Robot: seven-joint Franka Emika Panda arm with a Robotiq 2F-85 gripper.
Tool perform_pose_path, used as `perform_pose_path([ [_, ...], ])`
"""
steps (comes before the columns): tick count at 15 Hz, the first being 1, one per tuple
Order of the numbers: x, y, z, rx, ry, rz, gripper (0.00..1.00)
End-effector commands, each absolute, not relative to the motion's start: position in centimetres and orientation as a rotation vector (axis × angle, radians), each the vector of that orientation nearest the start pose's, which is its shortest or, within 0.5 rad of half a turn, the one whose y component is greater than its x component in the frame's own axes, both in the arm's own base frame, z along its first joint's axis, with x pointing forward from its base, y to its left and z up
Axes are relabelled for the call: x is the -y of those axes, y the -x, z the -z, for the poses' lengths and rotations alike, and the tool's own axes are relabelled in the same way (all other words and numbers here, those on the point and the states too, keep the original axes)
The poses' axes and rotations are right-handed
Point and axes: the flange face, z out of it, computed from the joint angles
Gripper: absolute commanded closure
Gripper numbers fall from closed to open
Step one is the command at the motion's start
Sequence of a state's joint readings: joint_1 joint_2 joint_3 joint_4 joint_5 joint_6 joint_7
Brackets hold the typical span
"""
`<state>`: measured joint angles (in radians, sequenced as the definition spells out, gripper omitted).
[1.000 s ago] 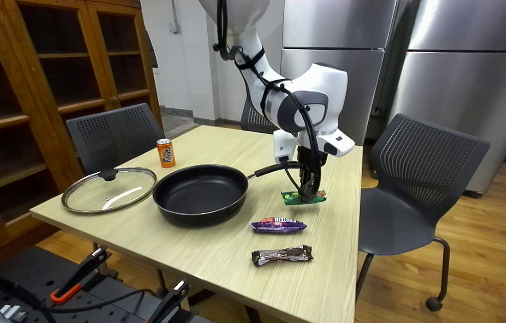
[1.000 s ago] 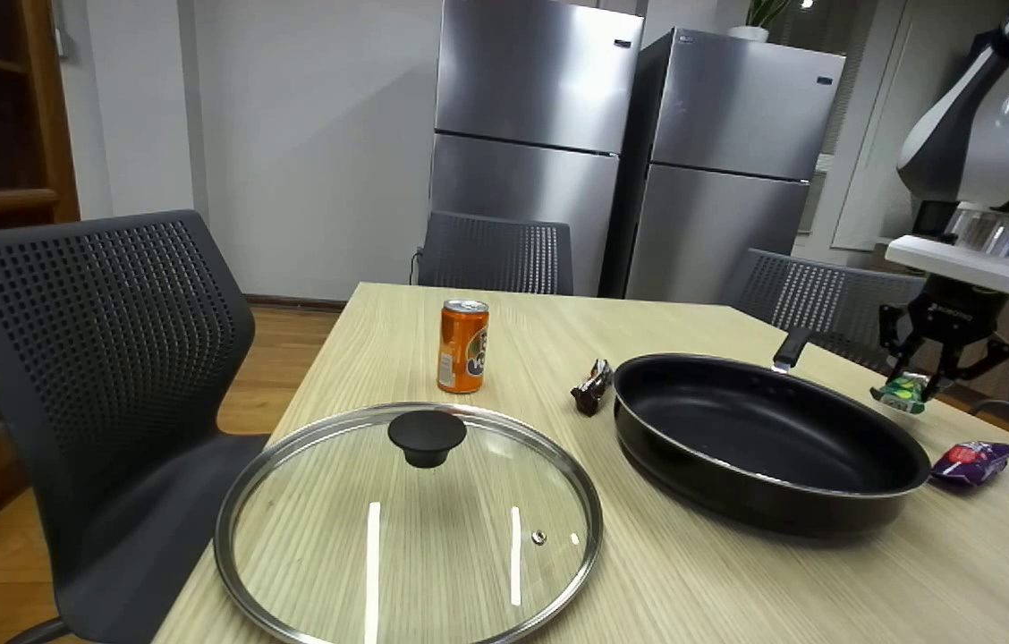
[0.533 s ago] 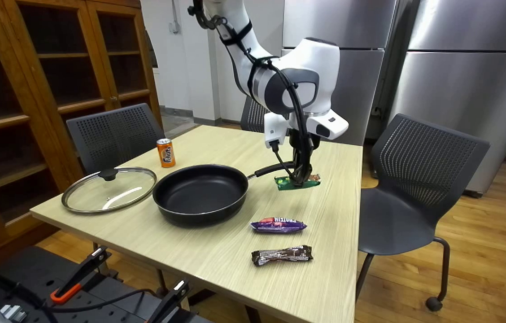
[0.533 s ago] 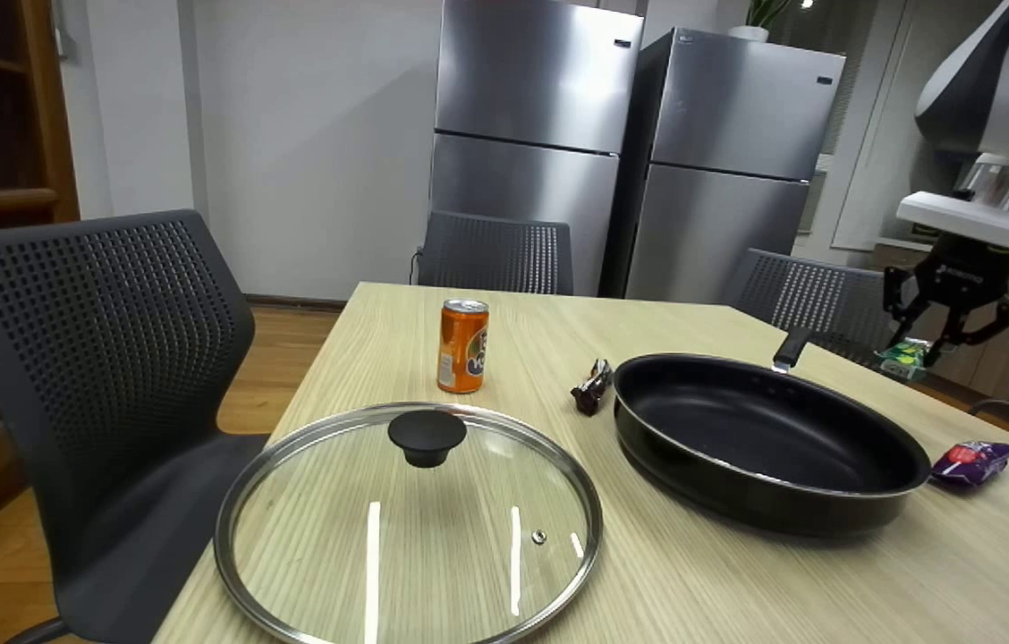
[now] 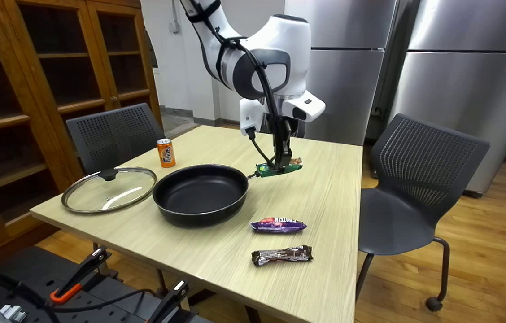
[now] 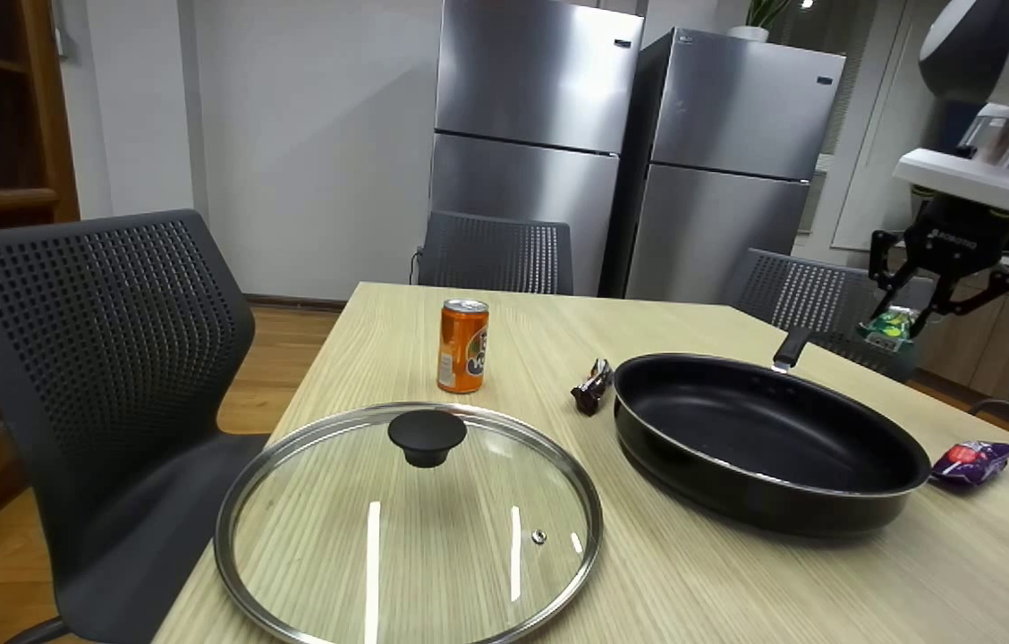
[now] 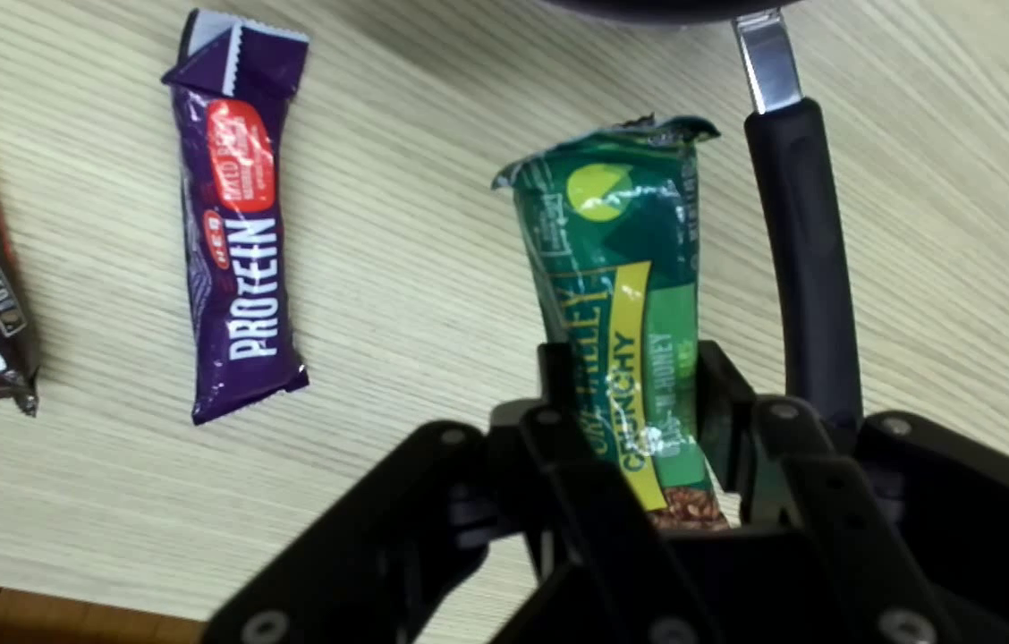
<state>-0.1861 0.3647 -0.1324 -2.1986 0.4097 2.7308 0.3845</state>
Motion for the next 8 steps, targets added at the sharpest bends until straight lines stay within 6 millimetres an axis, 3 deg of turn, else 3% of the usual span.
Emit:
perform_pose_path([
  [1,16.0,-51.6,-24.7,-1.406,2.608,0.299,0.89],
  [8,9.6,-50.0,-24.6,-1.270,2.683,0.320,0.89],
])
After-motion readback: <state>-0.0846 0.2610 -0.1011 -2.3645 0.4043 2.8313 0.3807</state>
